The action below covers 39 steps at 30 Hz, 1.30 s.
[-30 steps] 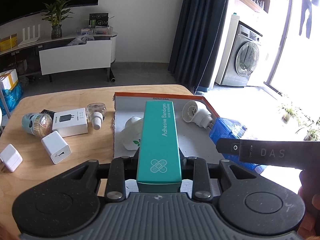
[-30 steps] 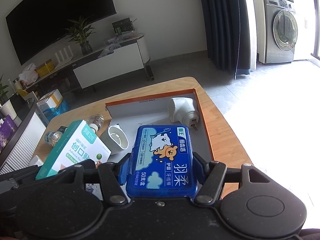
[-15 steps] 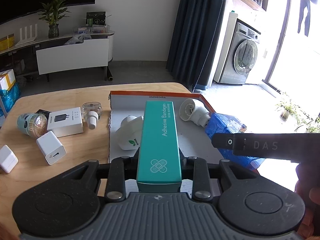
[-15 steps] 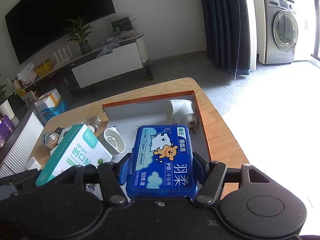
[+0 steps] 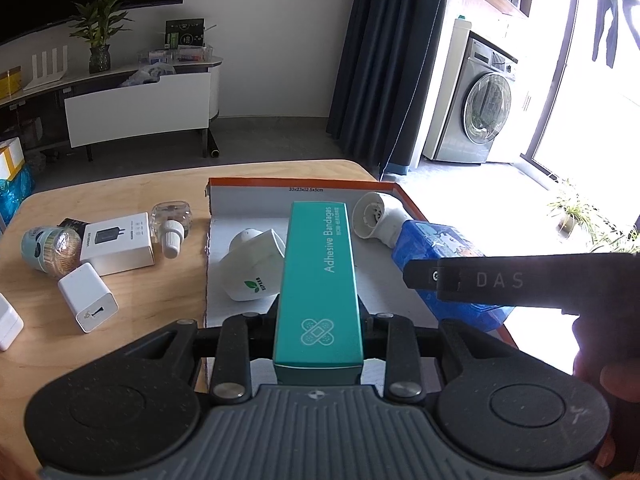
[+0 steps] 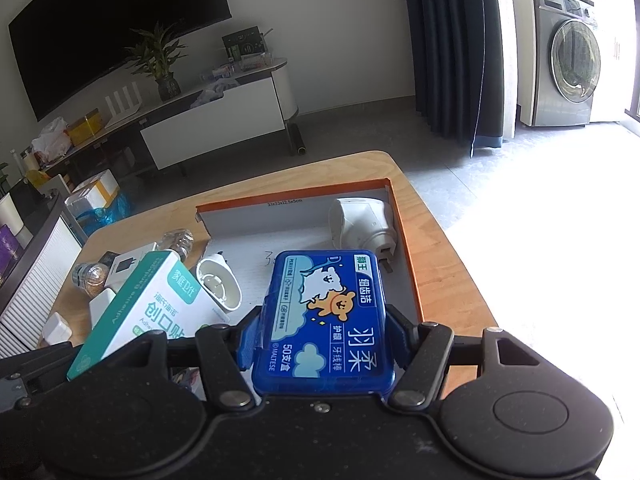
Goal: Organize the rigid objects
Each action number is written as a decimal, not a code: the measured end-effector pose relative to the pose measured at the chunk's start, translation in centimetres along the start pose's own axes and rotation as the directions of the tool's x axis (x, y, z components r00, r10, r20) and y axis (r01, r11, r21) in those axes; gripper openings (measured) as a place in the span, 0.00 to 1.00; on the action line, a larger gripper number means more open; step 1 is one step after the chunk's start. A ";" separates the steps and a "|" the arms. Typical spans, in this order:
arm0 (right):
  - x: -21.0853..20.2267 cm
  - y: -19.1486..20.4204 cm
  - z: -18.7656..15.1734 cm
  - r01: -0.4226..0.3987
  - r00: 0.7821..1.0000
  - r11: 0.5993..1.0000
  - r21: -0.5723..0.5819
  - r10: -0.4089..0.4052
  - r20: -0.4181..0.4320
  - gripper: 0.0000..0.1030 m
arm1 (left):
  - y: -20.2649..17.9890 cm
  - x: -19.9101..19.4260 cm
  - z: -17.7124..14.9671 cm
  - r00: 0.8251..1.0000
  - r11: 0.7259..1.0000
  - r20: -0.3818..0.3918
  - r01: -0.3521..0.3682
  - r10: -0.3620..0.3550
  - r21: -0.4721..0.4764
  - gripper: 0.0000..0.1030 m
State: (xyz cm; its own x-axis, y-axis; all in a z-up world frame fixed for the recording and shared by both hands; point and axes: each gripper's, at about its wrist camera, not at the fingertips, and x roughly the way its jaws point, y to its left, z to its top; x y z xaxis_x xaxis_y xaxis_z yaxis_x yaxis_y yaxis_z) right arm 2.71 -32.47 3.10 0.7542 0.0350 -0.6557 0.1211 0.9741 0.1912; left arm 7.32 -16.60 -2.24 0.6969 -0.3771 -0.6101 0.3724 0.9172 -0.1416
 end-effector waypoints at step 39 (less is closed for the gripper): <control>1.9 -1.6 2.0 0.011 0.999 1.000 0.023 -0.012 0.041 0.75 | -0.9 2.6 0.7 0.999 0.999 -0.043 0.031 -0.030 0.018 0.32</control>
State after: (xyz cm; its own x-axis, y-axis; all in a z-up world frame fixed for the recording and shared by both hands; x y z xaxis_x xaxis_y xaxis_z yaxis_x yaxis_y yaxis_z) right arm 5.26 -34.41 3.01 0.7788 0.0138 -0.6271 0.1443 0.9690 0.2006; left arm 9.21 -18.54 -3.16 0.6586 -0.3988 -0.6381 0.4048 0.9026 -0.1463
